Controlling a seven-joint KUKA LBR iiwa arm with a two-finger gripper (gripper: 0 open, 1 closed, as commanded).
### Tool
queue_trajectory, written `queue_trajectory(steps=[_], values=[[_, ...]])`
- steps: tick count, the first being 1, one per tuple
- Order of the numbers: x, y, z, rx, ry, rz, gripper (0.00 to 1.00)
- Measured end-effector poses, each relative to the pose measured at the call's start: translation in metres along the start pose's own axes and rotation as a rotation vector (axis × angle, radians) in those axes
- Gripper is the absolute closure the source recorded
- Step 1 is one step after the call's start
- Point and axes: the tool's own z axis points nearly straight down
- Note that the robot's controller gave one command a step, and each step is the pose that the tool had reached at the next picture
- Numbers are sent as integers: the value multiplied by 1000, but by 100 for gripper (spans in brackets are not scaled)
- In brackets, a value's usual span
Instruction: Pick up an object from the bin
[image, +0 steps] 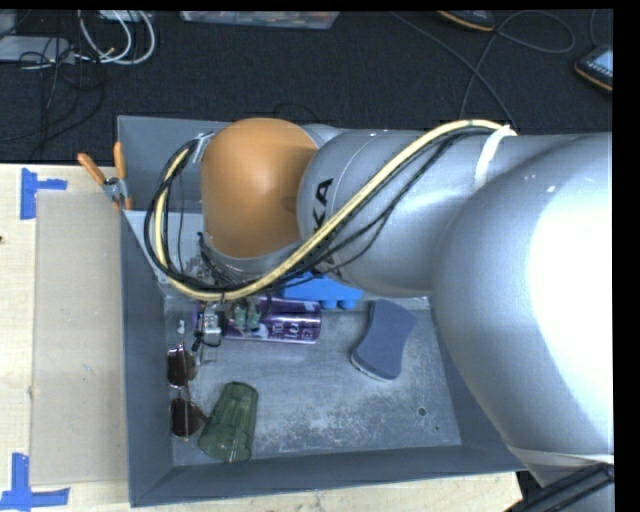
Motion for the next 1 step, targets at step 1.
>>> queue_trajectory(steps=[1], values=[[-2,-1,-5,-2,-6,6,0]])
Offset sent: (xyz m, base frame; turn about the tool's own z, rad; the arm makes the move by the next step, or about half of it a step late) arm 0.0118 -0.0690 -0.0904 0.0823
